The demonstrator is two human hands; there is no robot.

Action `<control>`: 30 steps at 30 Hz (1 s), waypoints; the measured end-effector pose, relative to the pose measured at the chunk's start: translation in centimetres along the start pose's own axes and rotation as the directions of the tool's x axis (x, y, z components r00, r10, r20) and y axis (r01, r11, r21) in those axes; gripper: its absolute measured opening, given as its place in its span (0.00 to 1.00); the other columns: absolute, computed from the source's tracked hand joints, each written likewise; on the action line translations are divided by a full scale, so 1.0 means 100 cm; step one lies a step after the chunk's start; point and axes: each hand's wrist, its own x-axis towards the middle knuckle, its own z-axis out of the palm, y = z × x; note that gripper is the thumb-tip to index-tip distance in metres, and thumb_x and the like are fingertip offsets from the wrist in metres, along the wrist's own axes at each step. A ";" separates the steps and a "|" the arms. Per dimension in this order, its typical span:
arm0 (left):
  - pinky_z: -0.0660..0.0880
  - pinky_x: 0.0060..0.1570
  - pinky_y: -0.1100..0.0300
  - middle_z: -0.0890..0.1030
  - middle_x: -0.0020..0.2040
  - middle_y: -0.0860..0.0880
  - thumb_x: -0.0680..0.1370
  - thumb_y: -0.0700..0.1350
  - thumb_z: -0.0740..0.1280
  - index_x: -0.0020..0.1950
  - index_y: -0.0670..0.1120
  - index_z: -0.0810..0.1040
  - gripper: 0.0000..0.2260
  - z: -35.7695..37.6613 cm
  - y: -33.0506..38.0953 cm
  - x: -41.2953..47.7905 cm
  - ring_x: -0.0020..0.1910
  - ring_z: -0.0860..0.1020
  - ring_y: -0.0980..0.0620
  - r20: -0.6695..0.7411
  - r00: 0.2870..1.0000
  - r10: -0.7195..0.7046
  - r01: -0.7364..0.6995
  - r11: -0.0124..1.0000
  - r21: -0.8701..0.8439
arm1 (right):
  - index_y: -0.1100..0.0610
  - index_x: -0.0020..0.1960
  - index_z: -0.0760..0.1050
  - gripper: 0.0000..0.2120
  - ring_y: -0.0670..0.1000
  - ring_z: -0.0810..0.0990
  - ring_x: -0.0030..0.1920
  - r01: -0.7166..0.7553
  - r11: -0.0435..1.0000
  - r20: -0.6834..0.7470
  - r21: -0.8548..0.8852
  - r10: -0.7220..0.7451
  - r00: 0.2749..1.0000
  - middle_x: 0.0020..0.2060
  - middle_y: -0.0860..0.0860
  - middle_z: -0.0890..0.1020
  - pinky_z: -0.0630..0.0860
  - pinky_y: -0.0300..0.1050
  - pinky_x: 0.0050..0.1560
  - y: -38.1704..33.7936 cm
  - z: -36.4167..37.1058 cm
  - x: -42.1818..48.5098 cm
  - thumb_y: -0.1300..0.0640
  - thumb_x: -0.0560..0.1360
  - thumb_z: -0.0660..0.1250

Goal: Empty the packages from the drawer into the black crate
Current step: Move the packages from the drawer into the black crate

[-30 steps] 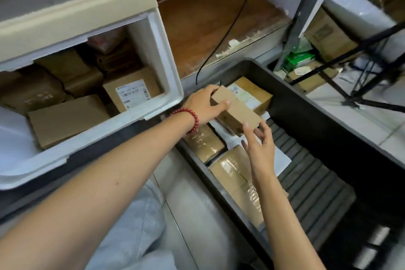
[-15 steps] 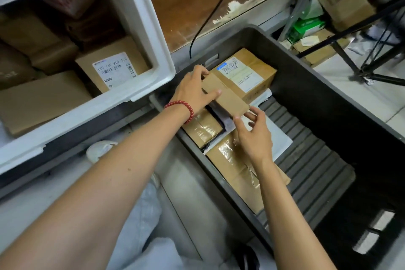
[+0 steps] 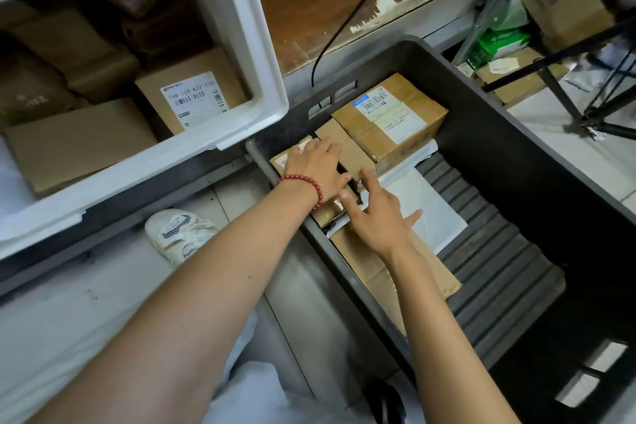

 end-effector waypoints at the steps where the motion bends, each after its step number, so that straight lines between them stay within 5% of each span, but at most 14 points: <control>1: 0.63 0.67 0.46 0.64 0.74 0.48 0.80 0.58 0.57 0.74 0.48 0.63 0.25 0.001 0.002 -0.003 0.73 0.61 0.46 -0.012 1.000 -0.005 0.005 1.000 0.022 | 0.44 0.78 0.53 0.30 0.54 0.56 0.77 0.012 1.000 -0.002 -0.025 -0.012 1.000 0.74 0.48 0.67 0.35 0.70 0.70 -0.001 -0.002 -0.002 0.37 0.80 0.53; 11: 0.66 0.59 0.51 0.72 0.68 0.50 0.80 0.58 0.56 0.72 0.51 0.66 0.22 -0.028 -0.014 -0.041 0.66 0.69 0.48 -0.224 0.975 -0.007 0.038 0.990 0.137 | 0.47 0.77 0.57 0.28 0.53 0.59 0.76 0.128 0.988 -0.211 -0.090 -0.144 0.967 0.74 0.50 0.66 0.48 0.61 0.75 -0.006 -0.041 -0.016 0.41 0.80 0.57; 16: 0.65 0.61 0.50 0.72 0.68 0.50 0.80 0.58 0.57 0.72 0.52 0.65 0.22 -0.083 -0.045 -0.076 0.67 0.69 0.48 -0.284 0.956 0.071 0.010 0.962 0.273 | 0.50 0.77 0.58 0.29 0.54 0.62 0.74 0.328 0.923 -0.212 -0.203 -0.368 0.905 0.74 0.51 0.67 0.59 0.53 0.73 -0.034 -0.060 -0.024 0.41 0.80 0.59; 25: 0.67 0.61 0.48 0.71 0.70 0.47 0.78 0.60 0.60 0.75 0.51 0.62 0.28 -0.126 -0.147 -0.175 0.68 0.68 0.44 -0.340 0.876 -0.341 0.400 0.909 0.117 | 0.52 0.77 0.59 0.29 0.53 0.59 0.74 0.672 0.704 -0.023 -0.228 -0.694 0.720 0.75 0.50 0.64 0.59 0.47 0.72 -0.137 -0.040 -0.044 0.46 0.80 0.62; 30: 0.66 0.62 0.46 0.69 0.71 0.44 0.78 0.60 0.60 0.76 0.51 0.59 0.29 -0.115 -0.175 -0.195 0.69 0.66 0.41 -0.331 0.821 -0.466 0.508 0.860 0.048 | 0.50 0.78 0.55 0.31 0.53 0.57 0.75 0.716 0.645 0.110 -0.267 -0.717 0.688 0.76 0.49 0.60 0.62 0.53 0.72 -0.180 -0.016 -0.036 0.46 0.79 0.63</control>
